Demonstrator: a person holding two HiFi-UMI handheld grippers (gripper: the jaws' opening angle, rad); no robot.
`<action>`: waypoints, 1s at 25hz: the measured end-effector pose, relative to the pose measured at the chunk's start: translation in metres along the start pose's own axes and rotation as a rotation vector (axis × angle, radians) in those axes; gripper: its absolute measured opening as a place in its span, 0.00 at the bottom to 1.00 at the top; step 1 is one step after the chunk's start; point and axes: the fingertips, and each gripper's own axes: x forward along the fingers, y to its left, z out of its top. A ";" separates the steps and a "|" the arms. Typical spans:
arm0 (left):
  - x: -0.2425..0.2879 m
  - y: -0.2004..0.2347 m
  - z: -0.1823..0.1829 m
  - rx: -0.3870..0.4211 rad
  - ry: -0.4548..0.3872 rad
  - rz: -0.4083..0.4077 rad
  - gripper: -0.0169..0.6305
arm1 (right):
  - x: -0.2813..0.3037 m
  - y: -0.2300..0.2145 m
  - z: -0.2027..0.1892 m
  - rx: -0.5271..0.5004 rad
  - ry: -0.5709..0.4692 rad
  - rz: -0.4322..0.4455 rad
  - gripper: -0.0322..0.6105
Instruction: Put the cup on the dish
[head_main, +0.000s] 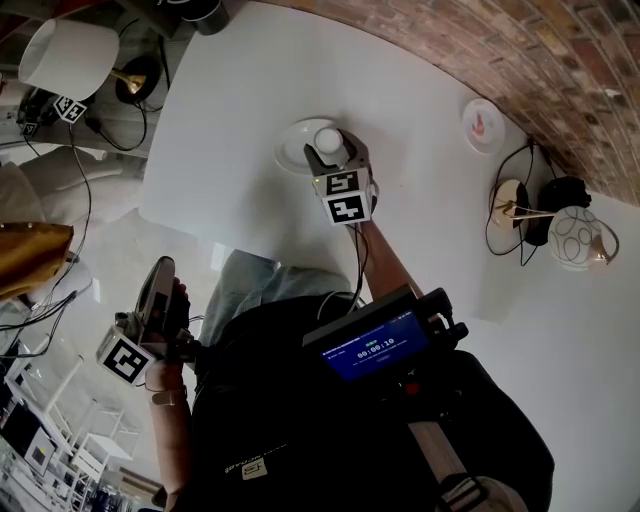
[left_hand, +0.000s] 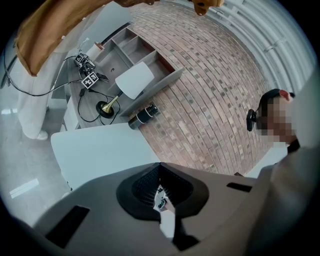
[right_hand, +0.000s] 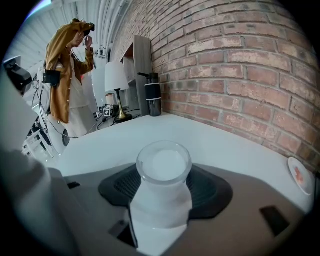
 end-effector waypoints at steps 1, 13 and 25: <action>-0.001 0.001 0.000 -0.001 0.000 -0.001 0.03 | -0.001 0.000 0.001 -0.001 -0.003 0.000 0.46; 0.000 -0.002 -0.004 0.008 0.025 -0.020 0.03 | -0.017 0.000 0.011 -0.003 -0.040 -0.013 0.46; 0.008 -0.014 -0.008 0.036 0.057 -0.072 0.03 | -0.051 -0.003 0.035 0.028 -0.120 -0.016 0.46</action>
